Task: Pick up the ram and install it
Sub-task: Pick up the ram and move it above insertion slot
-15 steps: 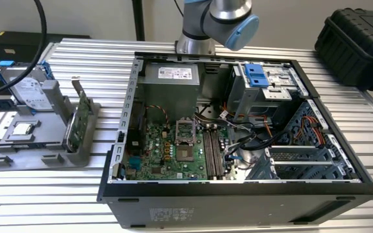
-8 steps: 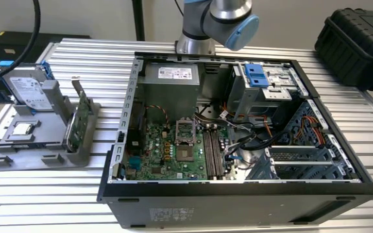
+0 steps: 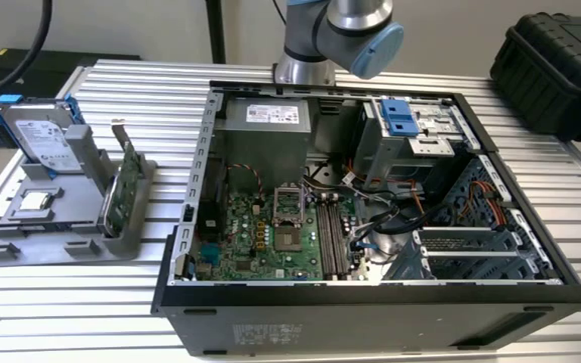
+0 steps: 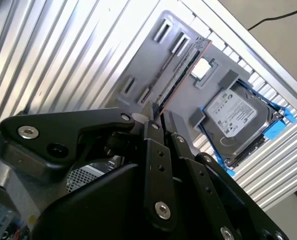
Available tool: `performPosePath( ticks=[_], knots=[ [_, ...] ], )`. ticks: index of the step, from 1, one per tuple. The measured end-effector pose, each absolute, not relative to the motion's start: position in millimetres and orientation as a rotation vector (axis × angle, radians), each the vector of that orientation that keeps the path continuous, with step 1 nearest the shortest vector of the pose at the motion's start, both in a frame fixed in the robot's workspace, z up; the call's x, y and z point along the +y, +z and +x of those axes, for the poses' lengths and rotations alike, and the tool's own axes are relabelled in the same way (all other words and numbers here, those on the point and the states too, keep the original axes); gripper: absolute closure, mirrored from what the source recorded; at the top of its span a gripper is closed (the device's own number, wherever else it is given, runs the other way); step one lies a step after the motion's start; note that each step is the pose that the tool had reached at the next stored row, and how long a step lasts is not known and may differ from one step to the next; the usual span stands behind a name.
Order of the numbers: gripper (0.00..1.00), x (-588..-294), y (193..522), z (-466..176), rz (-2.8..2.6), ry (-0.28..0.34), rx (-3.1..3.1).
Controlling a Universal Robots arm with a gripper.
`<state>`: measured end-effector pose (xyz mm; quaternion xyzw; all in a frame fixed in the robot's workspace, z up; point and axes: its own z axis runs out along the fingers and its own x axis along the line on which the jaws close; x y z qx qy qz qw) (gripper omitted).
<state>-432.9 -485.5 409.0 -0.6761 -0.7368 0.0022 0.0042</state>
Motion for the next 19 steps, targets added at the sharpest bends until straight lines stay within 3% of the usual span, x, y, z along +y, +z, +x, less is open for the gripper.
performPosePath(
  ticks=[19],
  knots=[
    [1.00, -485.5, 435.6, -432.9, -2.118, 0.007, -2.309]
  ],
)
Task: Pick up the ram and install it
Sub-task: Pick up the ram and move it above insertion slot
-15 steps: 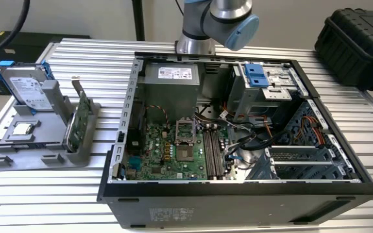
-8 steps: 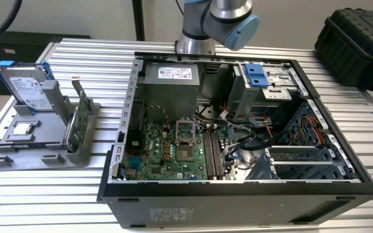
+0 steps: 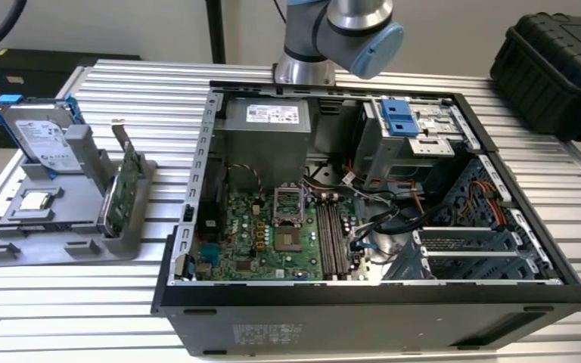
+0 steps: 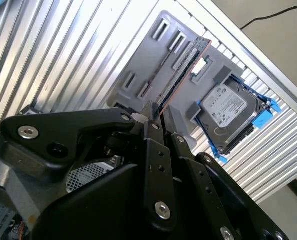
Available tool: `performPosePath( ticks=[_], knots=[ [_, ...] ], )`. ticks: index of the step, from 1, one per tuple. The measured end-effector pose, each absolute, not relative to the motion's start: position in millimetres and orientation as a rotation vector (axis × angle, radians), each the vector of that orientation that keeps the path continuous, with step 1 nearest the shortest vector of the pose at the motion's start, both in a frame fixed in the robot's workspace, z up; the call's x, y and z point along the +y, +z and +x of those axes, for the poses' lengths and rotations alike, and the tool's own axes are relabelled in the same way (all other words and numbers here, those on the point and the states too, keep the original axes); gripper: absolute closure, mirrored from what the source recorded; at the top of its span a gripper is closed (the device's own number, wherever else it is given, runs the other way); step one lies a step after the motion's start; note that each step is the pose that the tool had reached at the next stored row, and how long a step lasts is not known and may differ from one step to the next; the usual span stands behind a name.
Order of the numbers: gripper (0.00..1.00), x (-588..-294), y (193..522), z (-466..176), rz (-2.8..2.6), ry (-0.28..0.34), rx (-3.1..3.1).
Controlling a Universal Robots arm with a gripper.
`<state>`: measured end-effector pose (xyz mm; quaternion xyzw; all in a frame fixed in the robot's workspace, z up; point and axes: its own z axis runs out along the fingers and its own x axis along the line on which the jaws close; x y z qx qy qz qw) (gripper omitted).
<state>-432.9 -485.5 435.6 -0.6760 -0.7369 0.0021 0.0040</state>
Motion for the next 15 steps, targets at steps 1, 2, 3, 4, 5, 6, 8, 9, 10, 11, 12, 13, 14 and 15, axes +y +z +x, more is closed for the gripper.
performPosePath(
  ticks=[1, 2, 3, 4, 5, 6, 8, 9, 10, 11, 12, 13, 14, 15],
  knots=[
    [1.00, -485.5, 435.6, -432.9, -2.118, 0.007, -2.309],
    [1.00, -485.5, 435.6, -432.9, -2.118, 0.007, -2.309],
    [1.00, -485.5, 435.6, -432.9, -2.118, 0.007, -2.309],
    [1.00, -485.5, 435.6, -432.9, -2.118, 0.007, -2.309],
    [1.00, -485.5, 435.6, -432.9, -2.118, 0.007, -2.309],
    [1.00, -485.5, 435.8, -432.4, -2.118, 0.007, -2.309],
    [1.00, -485.5, 435.7, -429.1, -2.118, 0.007, -2.309],
    [1.00, -485.5, 435.7, -426.3, -2.118, 0.007, -2.309],
    [1.00, -485.5, 435.6, -423.4, -2.118, 0.007, -2.309],
    [1.00, -485.5, 435.6, -420.5, -2.118, 0.007, -2.309],
    [1.00, -485.5, 435.6, -417.5, -2.118, 0.007, -2.309],
    [1.00, -485.5, 435.7, -414.9, -2.118, 0.007, -2.309],
    [1.00, -485.5, 435.7, -411.7, -2.118, 0.007, -2.309],
    [1.00, -485.5, 435.6, -408.9, -2.118, 0.007, -2.309]
  ],
)
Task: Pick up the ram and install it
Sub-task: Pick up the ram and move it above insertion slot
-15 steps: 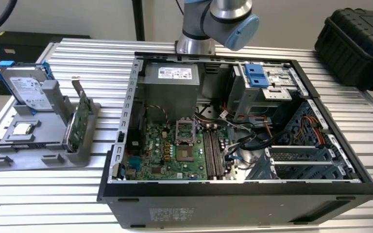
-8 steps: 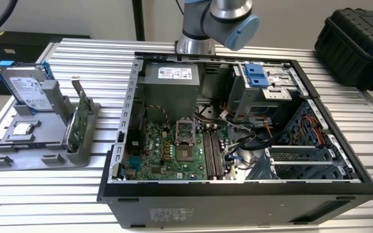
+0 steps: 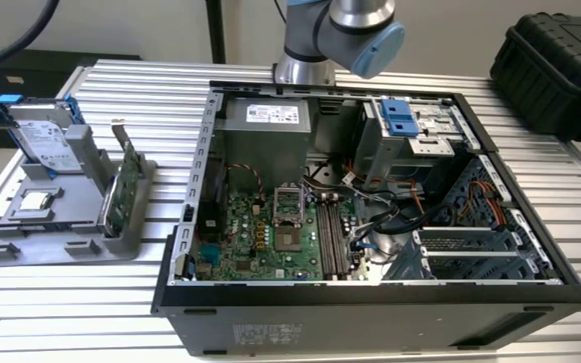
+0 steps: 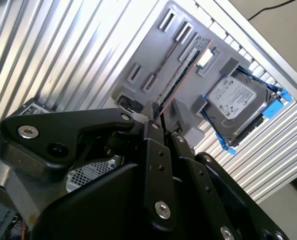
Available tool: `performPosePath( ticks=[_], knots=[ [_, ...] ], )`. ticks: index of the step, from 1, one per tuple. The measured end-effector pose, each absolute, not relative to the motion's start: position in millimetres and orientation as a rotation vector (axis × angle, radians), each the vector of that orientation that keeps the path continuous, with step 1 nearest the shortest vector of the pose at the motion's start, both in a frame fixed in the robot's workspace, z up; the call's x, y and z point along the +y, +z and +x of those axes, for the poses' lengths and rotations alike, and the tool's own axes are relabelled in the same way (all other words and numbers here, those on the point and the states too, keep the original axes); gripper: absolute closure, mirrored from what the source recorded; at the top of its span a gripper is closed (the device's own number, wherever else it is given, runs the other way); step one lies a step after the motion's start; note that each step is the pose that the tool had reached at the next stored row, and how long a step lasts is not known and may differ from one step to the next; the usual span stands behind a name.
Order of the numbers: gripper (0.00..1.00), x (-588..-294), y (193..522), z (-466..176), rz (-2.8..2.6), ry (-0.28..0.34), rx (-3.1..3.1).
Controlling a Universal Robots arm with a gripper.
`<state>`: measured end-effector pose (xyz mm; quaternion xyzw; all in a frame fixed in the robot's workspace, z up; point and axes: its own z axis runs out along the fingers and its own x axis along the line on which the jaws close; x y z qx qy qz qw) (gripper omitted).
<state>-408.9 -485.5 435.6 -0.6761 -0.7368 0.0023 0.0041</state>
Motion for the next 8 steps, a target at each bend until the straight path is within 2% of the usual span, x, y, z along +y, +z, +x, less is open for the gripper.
performPosePath(
  ticks=[8],
  knots=[
    [1.00, -485.5, 435.6, -385.2, -2.118, 0.007, -2.309]
  ],
)
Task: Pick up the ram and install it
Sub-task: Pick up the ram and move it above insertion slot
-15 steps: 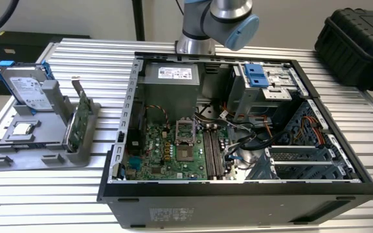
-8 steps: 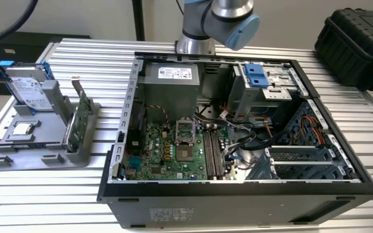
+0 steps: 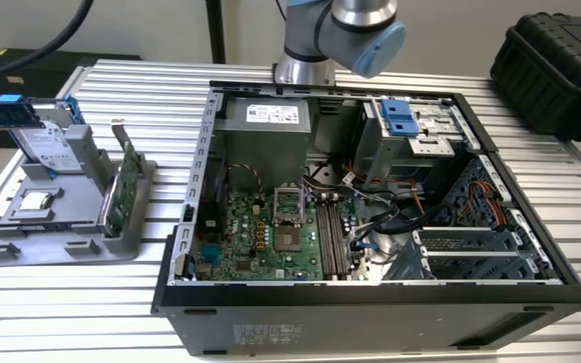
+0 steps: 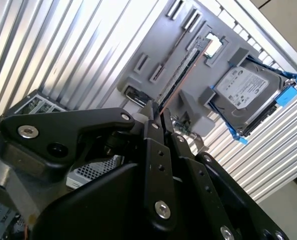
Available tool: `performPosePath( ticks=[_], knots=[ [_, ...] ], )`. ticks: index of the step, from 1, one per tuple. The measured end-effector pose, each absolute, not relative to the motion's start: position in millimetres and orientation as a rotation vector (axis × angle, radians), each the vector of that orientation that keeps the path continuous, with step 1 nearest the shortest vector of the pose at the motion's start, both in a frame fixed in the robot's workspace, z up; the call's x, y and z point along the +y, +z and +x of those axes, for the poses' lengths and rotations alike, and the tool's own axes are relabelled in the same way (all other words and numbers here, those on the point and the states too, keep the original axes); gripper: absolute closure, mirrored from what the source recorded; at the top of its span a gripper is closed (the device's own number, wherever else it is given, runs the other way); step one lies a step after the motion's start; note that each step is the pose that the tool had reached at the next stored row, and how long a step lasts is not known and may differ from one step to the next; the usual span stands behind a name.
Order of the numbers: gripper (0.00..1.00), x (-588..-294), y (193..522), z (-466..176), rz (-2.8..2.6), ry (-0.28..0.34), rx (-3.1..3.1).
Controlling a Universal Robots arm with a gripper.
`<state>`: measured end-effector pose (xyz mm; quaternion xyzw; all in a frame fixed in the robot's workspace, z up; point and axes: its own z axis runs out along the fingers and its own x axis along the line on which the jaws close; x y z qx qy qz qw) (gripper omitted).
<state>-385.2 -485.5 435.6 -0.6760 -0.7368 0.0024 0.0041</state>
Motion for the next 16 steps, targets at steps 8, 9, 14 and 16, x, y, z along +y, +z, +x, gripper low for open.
performPosePath(
  ticks=[8, 9, 14, 16],
  knots=[
    [1.00, -485.5, 435.6, -361.9, -2.118, 0.007, -2.309],
    [1.00, -485.5, 435.6, -358.8, -2.118, 0.007, -2.309],
    [1.00, -485.5, 435.6, -345.0, -2.118, 0.007, -2.309],
    [1.00, -485.5, 435.6, -340.1, -2.118, 0.007, -2.309]
  ],
)
